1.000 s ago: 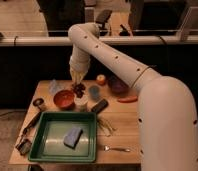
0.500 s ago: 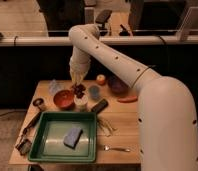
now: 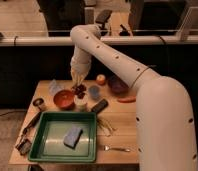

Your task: Place grapes in paper cup

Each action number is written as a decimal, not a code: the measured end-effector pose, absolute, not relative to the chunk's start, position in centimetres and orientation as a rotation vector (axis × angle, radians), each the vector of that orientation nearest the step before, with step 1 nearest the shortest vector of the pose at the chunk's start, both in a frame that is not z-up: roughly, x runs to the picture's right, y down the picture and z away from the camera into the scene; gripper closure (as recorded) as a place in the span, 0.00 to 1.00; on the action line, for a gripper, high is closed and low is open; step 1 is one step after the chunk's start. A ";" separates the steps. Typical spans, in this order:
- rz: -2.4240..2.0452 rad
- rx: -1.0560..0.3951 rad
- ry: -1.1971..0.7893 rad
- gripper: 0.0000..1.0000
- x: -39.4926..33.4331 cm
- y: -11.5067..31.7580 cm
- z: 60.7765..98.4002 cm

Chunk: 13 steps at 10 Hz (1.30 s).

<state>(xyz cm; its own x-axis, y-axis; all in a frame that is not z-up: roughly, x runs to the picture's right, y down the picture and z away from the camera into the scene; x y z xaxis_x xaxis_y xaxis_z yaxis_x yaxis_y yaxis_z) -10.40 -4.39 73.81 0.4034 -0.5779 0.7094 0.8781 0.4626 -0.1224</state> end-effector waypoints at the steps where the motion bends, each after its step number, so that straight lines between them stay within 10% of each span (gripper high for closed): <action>1: -0.975 -0.535 -0.650 0.46 -10.3 -4.4 73.9; 4: -0.971 -0.543 -0.653 0.23 -10.2 -4.4 74.0; 13: -0.968 -0.554 -0.672 0.22 -9.9 -4.4 74.4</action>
